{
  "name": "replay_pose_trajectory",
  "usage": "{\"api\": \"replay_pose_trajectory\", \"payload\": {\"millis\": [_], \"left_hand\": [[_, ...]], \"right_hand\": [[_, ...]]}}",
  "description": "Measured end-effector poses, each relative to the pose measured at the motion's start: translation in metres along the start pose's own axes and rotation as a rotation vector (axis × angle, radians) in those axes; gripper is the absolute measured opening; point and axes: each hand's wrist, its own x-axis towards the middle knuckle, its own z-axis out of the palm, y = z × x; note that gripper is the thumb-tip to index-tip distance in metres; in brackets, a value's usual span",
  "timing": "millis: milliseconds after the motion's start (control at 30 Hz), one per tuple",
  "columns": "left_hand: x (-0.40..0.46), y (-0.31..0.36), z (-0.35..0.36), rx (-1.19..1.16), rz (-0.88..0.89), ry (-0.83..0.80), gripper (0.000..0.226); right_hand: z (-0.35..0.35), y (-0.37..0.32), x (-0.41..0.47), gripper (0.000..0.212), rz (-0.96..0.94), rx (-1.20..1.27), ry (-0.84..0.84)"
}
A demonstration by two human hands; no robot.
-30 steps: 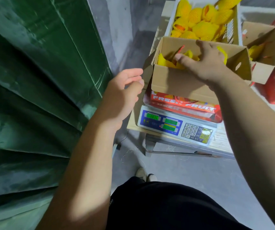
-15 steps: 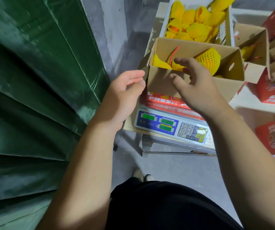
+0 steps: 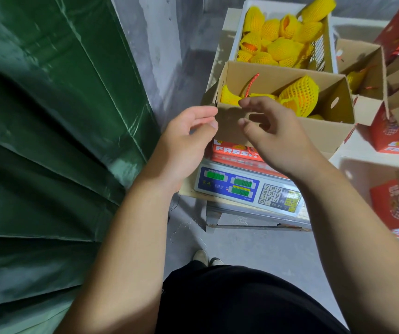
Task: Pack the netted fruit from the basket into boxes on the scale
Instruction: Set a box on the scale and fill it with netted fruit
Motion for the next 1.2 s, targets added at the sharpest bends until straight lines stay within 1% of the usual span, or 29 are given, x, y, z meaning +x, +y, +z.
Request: {"api": "replay_pose_trajectory", "payload": {"millis": [167, 400, 567, 700, 800, 867, 933, 1000, 1067, 1133, 1200], "left_hand": [[0.022, 0.009, 0.001, -0.007, 0.017, -0.047, 0.022], [0.068, 0.038, 0.018, -0.002, 0.09, -0.12, 0.025], [0.114, 0.061, 0.045, 0.081, 0.163, -0.213, 0.025], [0.176, 0.077, 0.068, 0.212, 0.214, -0.267, 0.023], [0.233, 0.084, 0.087, 0.307, 0.223, -0.296, 0.023], [0.274, 0.082, 0.102, 0.351, 0.207, -0.303, 0.022], [0.318, 0.072, 0.122, 0.423, 0.173, -0.319, 0.023], [0.36, 0.056, 0.143, 0.523, 0.111, -0.357, 0.028], [0.397, 0.038, 0.162, 0.622, 0.057, -0.382, 0.035], [0.432, 0.02, 0.177, 0.779, 0.051, -0.386, 0.046], [0.462, 0.006, 0.192, 0.981, 0.066, -0.367, 0.061]], "right_hand": [[0.0, -0.003, 0.016, 0.031, -0.011, 0.024, -0.02], [-0.02, -0.001, 0.047, 0.031, -0.035, 0.073, 0.1], [-0.049, 0.012, 0.075, 0.032, -0.035, 0.101, 0.126], [-0.088, 0.038, 0.125, 0.03, -0.012, 0.1, 0.157], [-0.121, 0.078, 0.177, 0.03, 0.036, -0.028, 0.154], [-0.14, 0.113, 0.215, 0.033, 0.086, -0.149, 0.11], [-0.151, 0.151, 0.253, 0.039, 0.175, -0.287, 0.04], [-0.151, 0.188, 0.288, 0.048, 0.262, -0.389, -0.062], [-0.142, 0.222, 0.321, 0.059, 0.293, -0.442, -0.168], [-0.127, 0.251, 0.353, 0.072, 0.274, -0.537, -0.235], [-0.114, 0.275, 0.381, 0.087, 0.222, -0.645, -0.247]]}}
